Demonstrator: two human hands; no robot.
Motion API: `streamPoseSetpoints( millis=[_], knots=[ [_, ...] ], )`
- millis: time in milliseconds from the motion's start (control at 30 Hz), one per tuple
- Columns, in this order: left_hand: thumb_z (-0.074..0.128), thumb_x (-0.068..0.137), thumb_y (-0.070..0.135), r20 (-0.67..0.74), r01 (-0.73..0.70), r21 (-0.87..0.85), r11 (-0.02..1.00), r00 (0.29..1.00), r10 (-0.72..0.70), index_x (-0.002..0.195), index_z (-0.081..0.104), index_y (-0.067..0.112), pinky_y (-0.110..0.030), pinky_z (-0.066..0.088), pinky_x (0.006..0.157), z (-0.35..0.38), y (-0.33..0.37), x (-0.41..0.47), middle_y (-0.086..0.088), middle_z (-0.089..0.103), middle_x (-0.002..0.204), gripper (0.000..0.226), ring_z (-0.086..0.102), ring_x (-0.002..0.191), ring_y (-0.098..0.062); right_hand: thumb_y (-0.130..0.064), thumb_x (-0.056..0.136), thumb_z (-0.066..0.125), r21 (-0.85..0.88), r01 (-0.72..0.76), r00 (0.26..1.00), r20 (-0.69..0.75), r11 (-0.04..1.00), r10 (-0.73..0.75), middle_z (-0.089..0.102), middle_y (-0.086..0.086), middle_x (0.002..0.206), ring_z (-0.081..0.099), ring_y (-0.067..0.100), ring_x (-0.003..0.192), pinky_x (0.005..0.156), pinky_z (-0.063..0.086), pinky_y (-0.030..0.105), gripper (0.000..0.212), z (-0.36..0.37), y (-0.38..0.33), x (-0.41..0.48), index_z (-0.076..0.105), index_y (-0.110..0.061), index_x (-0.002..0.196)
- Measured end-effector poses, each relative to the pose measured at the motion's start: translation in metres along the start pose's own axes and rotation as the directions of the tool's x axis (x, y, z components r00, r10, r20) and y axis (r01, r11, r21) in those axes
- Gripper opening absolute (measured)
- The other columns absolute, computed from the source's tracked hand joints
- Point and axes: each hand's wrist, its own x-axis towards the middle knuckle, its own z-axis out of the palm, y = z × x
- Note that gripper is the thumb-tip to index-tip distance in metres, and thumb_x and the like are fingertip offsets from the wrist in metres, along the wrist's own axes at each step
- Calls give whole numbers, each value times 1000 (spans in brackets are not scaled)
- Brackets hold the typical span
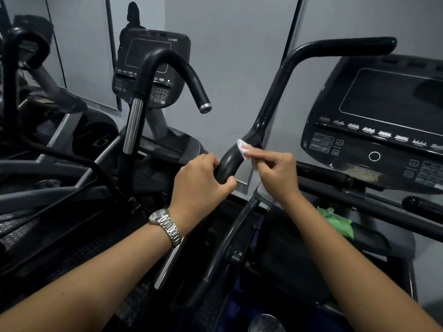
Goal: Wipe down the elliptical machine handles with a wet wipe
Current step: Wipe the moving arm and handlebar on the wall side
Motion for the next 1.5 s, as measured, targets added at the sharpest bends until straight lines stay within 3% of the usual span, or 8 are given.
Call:
streamPoseSetpoints(
  millis=[367, 567, 733, 900, 1000, 1167, 1367, 1500],
  knots=[
    [71, 72, 42, 25, -16, 13, 1000, 1000, 16, 82, 61, 14, -32, 50, 67, -2, 0, 4, 5, 61, 74, 31, 57, 68, -14, 15, 82, 52, 58, 30, 999, 29, 998, -32, 71, 2, 105, 63, 11, 108, 98, 49, 38, 32, 4, -5, -2, 75, -5, 94],
    [71, 73, 42, 25, -22, 16, 1000, 999, 22, 83, 61, 15, -28, 49, 65, -3, 0, 3, 5, 62, 74, 30, 58, 68, -13, 16, 81, 48, 22, 18, 999, 28, 1000, -19, 72, -1, 102, 61, 5, 110, 101, 46, 28, 38, 20, -14, 7, 75, -7, 93],
    [71, 74, 41, 12, -26, 12, 1000, 1000, 26, 83, 62, 15, -24, 45, 63, -2, -1, 1, 5, 62, 75, 28, 57, 68, -11, 10, 85, 55, 58, -16, 1000, -6, 998, 16, 71, -2, 102, 66, 1, 96, 87, 52, 21, 31, 0, 0, 8, 74, -13, 94],
    [71, 74, 39, -17, -31, 10, 999, 999, 32, 87, 63, 15, -26, 48, 63, 0, 0, -1, 6, 62, 77, 29, 58, 68, -11, 15, 81, 49, 30, 1, 1000, 8, 1000, -2, 71, -1, 104, 61, 5, 111, 101, 46, 32, 38, 18, -1, 16, 74, -9, 97],
    [71, 75, 38, -34, -52, 20, 998, 998, 53, 87, 63, 14, -26, 49, 61, 2, 0, -3, 5, 61, 77, 28, 58, 68, -12, 19, 81, 49, 54, 79, 996, 31, 995, -80, 70, 0, 107, 60, 9, 114, 101, 45, 30, 41, 14, -2, -5, 73, -9, 99],
    [69, 76, 36, -53, -76, 73, 994, 995, 80, 89, 64, 12, -26, 46, 59, 5, 0, -5, 3, 60, 78, 27, 58, 70, -15, 17, 81, 49, 50, 4, 1000, -5, 999, -4, 71, -2, 101, 62, 7, 109, 99, 48, 33, 37, 12, 2, 20, 74, -8, 93],
    [71, 76, 36, -52, -83, 70, 994, 995, 86, 92, 65, 11, -30, 52, 62, 4, 0, -6, 2, 63, 81, 30, 61, 74, -16, 21, 77, 49, 58, 138, 990, 17, 989, -139, 72, 0, 101, 65, 11, 104, 94, 49, 24, 40, 14, -3, -6, 75, -7, 90],
    [72, 76, 35, -58, -80, 58, 995, 995, 83, 92, 65, 12, -28, 50, 62, 4, 0, -6, 3, 63, 81, 29, 61, 73, -15, 17, 81, 53, 142, 5, 1000, -31, 990, 0, 71, -15, 96, 65, 8, 104, 96, 50, 33, 41, 6, 5, 10, 74, -17, 88]
  ],
)
